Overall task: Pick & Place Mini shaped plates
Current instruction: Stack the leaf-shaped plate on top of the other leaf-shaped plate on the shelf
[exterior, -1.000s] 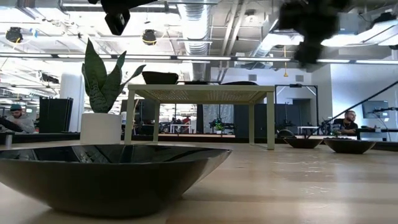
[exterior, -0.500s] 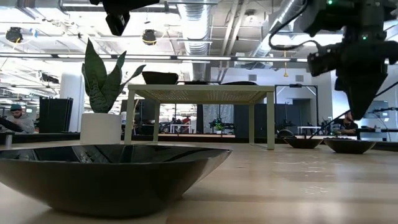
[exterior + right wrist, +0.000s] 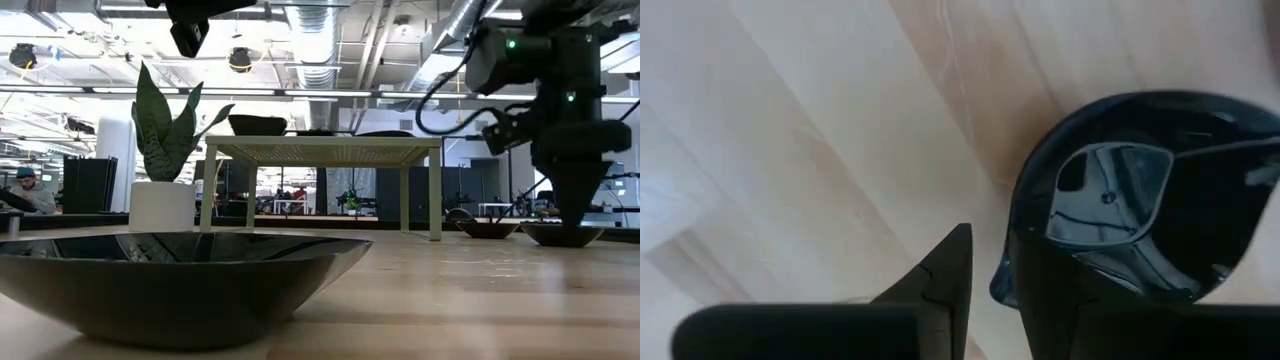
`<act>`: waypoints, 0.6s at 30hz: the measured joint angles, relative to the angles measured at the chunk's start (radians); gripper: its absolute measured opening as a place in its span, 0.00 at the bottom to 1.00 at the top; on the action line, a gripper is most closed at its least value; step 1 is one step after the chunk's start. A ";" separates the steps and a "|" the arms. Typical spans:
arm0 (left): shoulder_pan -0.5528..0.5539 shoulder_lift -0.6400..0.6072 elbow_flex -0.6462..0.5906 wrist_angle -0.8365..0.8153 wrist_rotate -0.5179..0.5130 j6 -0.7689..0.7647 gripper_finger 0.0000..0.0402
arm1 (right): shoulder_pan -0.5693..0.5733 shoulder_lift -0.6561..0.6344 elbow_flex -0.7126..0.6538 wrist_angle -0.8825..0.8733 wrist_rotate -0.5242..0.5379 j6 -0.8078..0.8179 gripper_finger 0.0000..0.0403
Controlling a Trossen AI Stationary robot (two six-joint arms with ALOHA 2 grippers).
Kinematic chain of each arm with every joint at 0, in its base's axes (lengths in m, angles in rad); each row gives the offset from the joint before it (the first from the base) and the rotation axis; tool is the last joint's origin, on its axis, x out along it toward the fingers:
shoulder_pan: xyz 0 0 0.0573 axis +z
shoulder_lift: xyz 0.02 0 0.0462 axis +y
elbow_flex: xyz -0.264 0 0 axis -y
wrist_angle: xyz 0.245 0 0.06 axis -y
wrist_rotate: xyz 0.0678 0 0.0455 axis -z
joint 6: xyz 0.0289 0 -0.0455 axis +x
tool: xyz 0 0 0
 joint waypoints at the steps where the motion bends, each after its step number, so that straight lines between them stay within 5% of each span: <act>1: 0.000 0.000 0.000 0.000 0.000 0.000 0.23 | 0.000 0.010 0.000 0.000 0.000 0.000 0.16; 18: 0.000 0.000 0.000 0.003 0.000 0.000 0.23 | 0.000 0.073 0.001 -0.007 -0.001 -0.056 0.10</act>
